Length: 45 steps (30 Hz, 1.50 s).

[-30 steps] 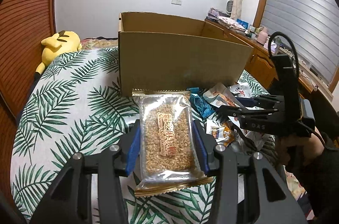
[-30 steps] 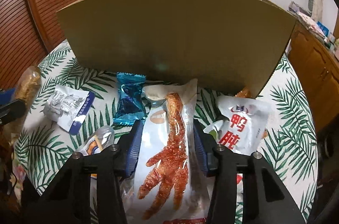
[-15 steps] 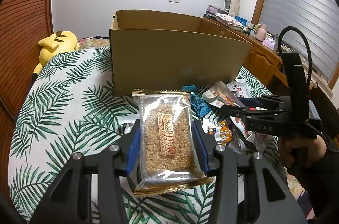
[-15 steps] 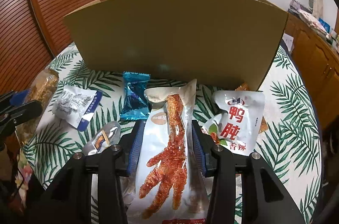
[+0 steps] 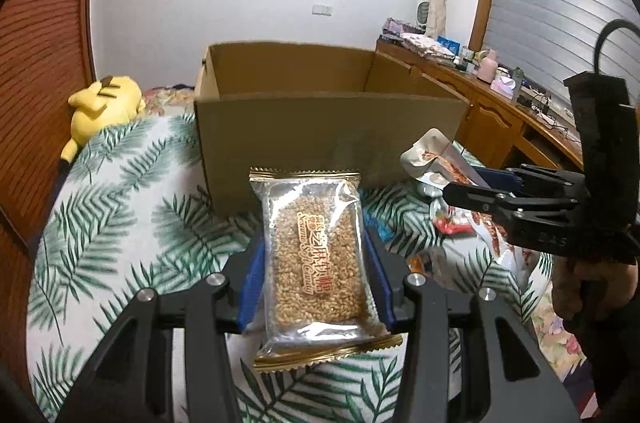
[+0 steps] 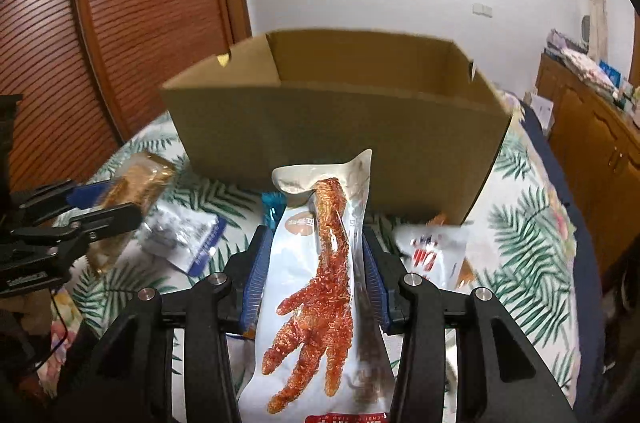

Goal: Organize snacks
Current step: 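Lift the sesame bar and chicken-feet pack and carry them over the box, then open both tools to drop the sesame bar and chicken-feet pack into the box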

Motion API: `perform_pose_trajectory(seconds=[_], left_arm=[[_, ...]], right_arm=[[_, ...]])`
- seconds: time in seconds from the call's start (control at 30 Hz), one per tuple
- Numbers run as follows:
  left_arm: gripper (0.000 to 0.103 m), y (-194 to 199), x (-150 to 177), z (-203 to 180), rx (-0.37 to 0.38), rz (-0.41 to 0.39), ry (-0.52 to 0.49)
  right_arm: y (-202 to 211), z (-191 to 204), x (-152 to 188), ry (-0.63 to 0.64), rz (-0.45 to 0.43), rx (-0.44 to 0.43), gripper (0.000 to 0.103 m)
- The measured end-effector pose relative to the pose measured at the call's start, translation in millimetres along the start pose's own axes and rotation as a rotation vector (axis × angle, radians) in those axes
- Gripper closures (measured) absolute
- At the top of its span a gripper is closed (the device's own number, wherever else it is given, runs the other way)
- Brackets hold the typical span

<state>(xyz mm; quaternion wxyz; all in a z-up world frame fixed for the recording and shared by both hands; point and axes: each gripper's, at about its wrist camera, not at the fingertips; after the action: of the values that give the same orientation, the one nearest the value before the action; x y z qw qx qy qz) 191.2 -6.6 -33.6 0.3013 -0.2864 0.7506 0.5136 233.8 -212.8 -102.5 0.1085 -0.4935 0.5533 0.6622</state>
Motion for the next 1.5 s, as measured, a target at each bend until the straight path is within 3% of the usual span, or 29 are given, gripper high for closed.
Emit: perform_pose_trajectory(seconds=[0.43, 0.77, 1.2, 1.5], left_arm=[[0.058, 0, -83, -9, 0.013, -0.105, -0.063], [0.057, -24, -135, -10, 0.012, -0.111, -0.104], [0.057, -80, -172, 3, 0.005, -0.063, -0.101], [0.057, -109, -172, 5, -0.004, -0.035, -0.103]], right_arm=[[18, -11, -66, 0.097, -0.106, 0.042, 0.058], [-4, -24, -114, 0.139, -0.139, 0.051, 0.057], [-58, -52, -148, 0.14, -0.139, 0.068, 0.057], [-80, -71, -151, 0.092, -0.169, 0.103, 0.056]])
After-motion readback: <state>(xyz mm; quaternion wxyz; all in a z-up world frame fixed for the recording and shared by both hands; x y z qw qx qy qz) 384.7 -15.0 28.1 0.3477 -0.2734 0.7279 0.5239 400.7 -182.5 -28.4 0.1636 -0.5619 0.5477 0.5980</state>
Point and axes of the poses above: each gripper's, at about its wrist camera, not at the fingertips, and y roughly against the way its jaws point, z to its left, x to its underside, and after that the axes turned 11 degrees about y, right-handed
